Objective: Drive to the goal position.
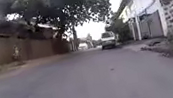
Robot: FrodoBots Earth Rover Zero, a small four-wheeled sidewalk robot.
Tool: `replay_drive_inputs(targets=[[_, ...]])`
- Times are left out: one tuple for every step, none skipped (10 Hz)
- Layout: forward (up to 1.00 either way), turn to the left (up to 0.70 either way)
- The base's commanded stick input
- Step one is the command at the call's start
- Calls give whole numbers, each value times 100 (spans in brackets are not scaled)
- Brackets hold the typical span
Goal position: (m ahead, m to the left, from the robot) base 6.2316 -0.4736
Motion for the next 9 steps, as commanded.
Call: replay_drive_inputs(targets=[[100,0],[100,0],[100,0],[100,0],[100,0],[100,0],[100,0],[100,0],[100,0]])
